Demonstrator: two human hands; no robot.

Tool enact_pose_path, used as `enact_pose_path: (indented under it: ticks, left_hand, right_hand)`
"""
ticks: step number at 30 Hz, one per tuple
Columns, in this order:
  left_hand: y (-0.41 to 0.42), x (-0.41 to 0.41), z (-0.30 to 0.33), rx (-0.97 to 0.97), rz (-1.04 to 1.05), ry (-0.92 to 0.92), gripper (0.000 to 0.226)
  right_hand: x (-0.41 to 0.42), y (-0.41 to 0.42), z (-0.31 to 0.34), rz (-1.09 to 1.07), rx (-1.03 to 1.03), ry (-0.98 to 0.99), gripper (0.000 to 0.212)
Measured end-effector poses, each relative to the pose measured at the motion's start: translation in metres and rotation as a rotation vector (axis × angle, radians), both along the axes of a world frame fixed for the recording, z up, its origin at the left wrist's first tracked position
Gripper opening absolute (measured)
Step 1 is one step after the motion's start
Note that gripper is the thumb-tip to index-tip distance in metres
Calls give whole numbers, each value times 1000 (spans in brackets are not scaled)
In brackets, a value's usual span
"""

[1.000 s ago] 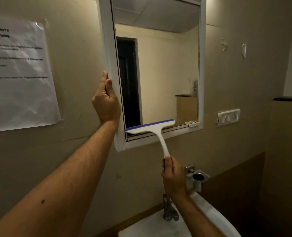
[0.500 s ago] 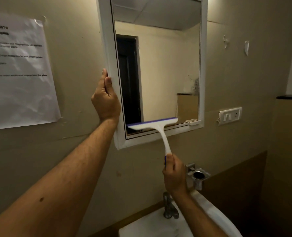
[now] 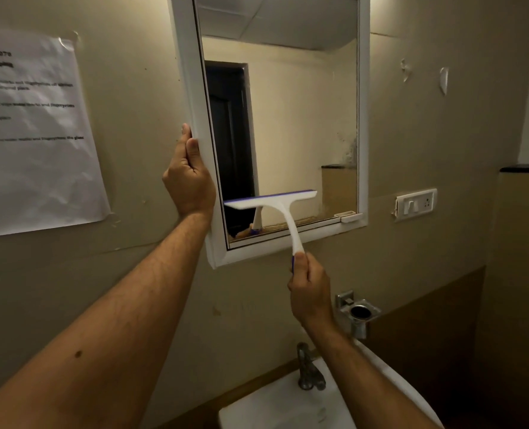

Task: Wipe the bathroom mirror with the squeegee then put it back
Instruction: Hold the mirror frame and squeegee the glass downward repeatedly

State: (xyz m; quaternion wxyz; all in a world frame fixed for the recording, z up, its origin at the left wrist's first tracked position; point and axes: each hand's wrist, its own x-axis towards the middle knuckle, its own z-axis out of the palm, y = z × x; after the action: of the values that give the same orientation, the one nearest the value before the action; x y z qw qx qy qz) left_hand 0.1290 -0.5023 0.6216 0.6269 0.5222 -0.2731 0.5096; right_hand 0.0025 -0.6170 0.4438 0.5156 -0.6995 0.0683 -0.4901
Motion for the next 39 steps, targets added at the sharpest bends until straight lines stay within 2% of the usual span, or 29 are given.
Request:
enact_pose_path:
  ticks: [5,13,21,29,36,39]
  left_hand:
    - [2,2,0,6,40,16,35]
    - [3,0,0,33,47,58,36]
    - [5,-1,1,30,52,51,36]
    - [3,0,0,43,49,86,36]
    - [2,-2,0,32,69,67,35]
    - [2,-3,0,32,81,69,35]
  right_hand:
    - [-6,-3,-32,7,21,36,32]
    - [1,-4,25,30,-27,-17,29]
    - [-3,-2,-29,32,12,18,31]
    - [3,-8,33,-4,-12,-33,36]
    - [-5,-8,-37,-21,-33,50,35]
    - [-7,-11,-42,-31,-36,80,33]
